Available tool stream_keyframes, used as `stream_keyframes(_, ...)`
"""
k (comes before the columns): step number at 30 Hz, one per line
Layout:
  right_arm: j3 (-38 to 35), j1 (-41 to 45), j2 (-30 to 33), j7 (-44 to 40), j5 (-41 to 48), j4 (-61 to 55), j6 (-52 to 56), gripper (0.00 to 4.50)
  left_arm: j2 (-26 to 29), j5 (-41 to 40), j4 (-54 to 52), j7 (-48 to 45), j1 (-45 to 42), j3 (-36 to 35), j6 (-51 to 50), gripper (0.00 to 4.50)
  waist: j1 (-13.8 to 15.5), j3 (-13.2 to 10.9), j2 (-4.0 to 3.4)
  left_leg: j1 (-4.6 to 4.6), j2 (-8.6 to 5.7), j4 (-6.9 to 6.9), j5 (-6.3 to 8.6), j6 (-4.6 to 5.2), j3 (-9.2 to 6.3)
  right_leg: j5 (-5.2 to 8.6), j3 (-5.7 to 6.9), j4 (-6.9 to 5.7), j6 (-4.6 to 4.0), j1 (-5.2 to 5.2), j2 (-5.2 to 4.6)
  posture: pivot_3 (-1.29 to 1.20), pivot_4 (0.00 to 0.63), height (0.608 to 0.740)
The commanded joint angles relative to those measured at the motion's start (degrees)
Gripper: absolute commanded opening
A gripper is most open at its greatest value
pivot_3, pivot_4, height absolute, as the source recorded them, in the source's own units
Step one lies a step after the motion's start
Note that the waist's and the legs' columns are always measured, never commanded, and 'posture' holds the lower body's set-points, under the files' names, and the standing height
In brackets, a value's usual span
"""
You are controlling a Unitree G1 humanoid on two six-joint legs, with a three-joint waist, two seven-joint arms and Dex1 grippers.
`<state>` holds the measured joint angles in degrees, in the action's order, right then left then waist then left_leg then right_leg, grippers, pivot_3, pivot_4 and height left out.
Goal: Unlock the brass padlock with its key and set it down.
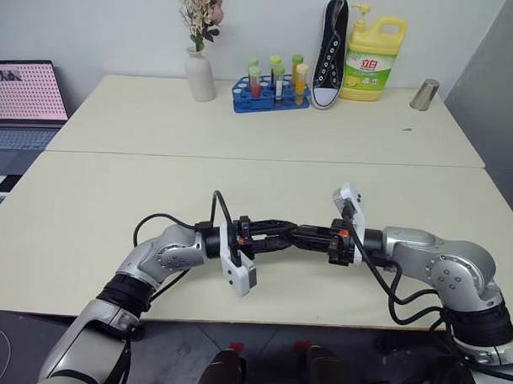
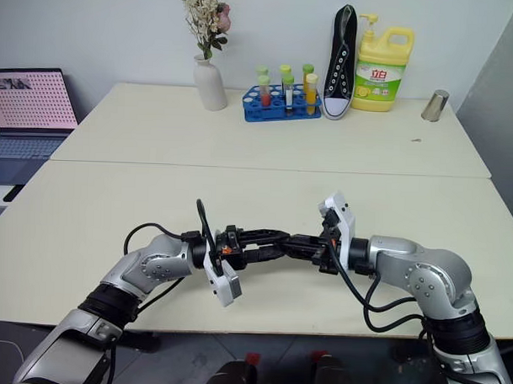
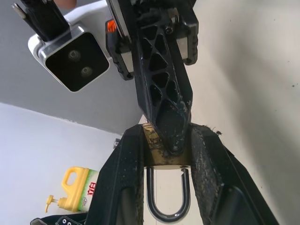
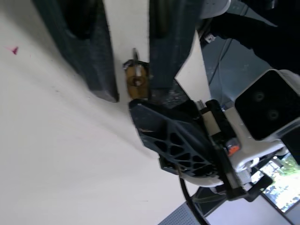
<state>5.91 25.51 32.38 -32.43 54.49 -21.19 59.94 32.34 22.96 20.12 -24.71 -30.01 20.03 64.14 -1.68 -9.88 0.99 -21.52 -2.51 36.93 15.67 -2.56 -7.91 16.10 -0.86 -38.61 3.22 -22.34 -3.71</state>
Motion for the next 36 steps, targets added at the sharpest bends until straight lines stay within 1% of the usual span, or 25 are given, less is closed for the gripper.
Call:
stream_keyframes(1,-1.56,0.86,-0.47,-0.15,-0.28,-0.79,-0.01,0.15,0.24,-1.35,-2.21,-0.09,-0.22,0.06,0.39,0.98,0.00,0.00,0.00,0.00,0.00,0.00,0.00,0.00,0.00,0.00,0.00,0.00,0.00,0.00,0.00,0.00,0.150,0.740)
stream_keyframes(8,-1.77,0.70,-0.98,-0.50,-0.53,-1.06,0.07,0.15,0.40,-2.23,-2.52,-0.99,0.60,0.15,0.10,0.98,-0.01,0.00,0.00,0.00,-0.01,0.00,0.00,0.00,0.01,0.00,0.00,0.00,0.00,0.00,0.00,0.00,0.150,0.740)
stream_keyframes(13,-1.93,0.47,-1.41,-0.80,-1.12,-1.23,0.32,0.15,2.16,-9.95,-3.43,-4.45,2.01,1.83,-0.65,0.98,-0.06,0.00,0.00,0.00,0.01,0.00,0.00,0.00,0.00,0.00,0.00,-0.01,0.00,-0.01,0.00,0.00,0.150,0.740)
stream_keyframes(14,-1.96,0.34,-1.43,-0.92,-1.39,-1.28,0.27,0.15,2.62,-11.26,-4.27,-4.77,2.72,1.47,-1.23,1.72,-0.09,0.00,0.00,0.01,0.02,0.00,0.00,0.00,0.00,0.00,-0.01,-0.01,0.00,-0.01,0.00,0.00,0.150,0.740)
stream_keyframes(17,-1.99,-0.07,-1.14,-1.32,-2.38,-1.38,-0.11,0.15,3.87,-13.24,-6.74,-5.52,5.15,0.14,-3.12,2.64,-0.09,0.00,-0.01,0.00,0.07,0.00,0.00,0.00,-0.01,0.00,-0.03,-0.02,0.00,-0.03,-0.01,0.00,0.150,0.740)
stream_keyframes(20,-2.32,-0.47,-0.45,-1.73,-3.59,-1.36,-0.94,0.15,5.55,-20.70,-11.56,-8.61,9.67,-0.01,-12.00,3.64,-0.13,0.00,-0.02,0.01,0.09,-0.01,0.00,0.00,0.00,0.00,-0.05,-0.03,0.00,-0.03,-0.01,0.00,0.150,0.740)
stream_keyframes(22,-2.65,-0.69,0.10,-2.30,-4.64,-1.14,-1.61,0.15,6.23,-25.90,-13.79,-10.58,12.02,-1.08,-18.79,3.64,-0.13,-0.01,-0.03,0.01,0.10,-0.01,0.00,0.00,-0.01,0.00,-0.05,-0.04,0.00,-0.03,-0.01,0.00,0.150,0.740)
stream_keyframes(23,-2.82,-0.90,0.59,-2.74,-5.22,-1.09,-2.02,0.15,6.22,-28.70,-14.45,-11.18,12.87,-2.20,-22.91,3.52,-0.13,-0.01,-0.03,0.01,0.10,-0.01,0.00,0.00,-0.02,0.00,-0.05,-0.04,0.00,-0.03,-0.01,0.00,0.150,0.740)
stream_keyframes(25,-2.94,-1.17,1.15,-3.25,-5.79,-1.05,-2.57,0.15,5.98,-31.40,-15.61,-12.13,13.76,-3.80,-27.67,3.01,-0.12,-0.01,-0.03,0.02,0.11,0.00,0.00,0.01,-0.02,0.00,-0.02,-0.06,0.00,-0.02,-0.01,0.00,0.150,0.740)
stream_keyframes(28,-2.94,-1.44,1.52,-4.12,-6.49,-1.20,-3.05,0.15,5.39,-34.20,-16.40,-14.82,13.80,-5.09,-34.78,2.05,-0.13,-0.01,-0.03,0.03,0.07,0.00,0.00,0.01,0.00,0.01,-0.02,-0.07,0.00,-0.02,0.00,0.00,0.150,0.740)
stream_keyframes(30,-2.96,-1.55,1.76,-4.75,-6.40,-1.57,-3.25,0.15,4.88,-37.35,-16.85,-17.27,13.09,-5.35,-42.83,1.33,-0.13,-0.01,-0.03,0.03,0.06,0.00,0.00,0.01,0.02,0.01,-0.02,-0.06,0.00,-0.02,0.01,0.00,0.150,0.740)
stream_keyframes(34,-2.33,-1.67,2.06,-6.08,-6.46,-2.73,-3.68,0.15,2.09,-44.13,-20.17,-18.89,11.27,-6.98,-56.51,0.03,-0.13,-0.02,-0.03,0.02,0.07,0.01,0.00,0.01,0.00,0.01,-0.01,-0.06,0.00,-0.02,0.02,0.00,0.150,0.740)
stream_keyframes(36,-1.91,-1.53,1.66,-6.32,-6.35,-3.38,-3.70,0.15,0.12,-48.78,-22.24,-20.47,10.22,-6.82,-64.14,0.00,-0.13,-0.02,-0.02,0.02,0.06,0.01,0.00,0.00,0.00,0.01,-0.01,-0.06,0.00,-0.02,0.02,0.00,0.150,0.740)
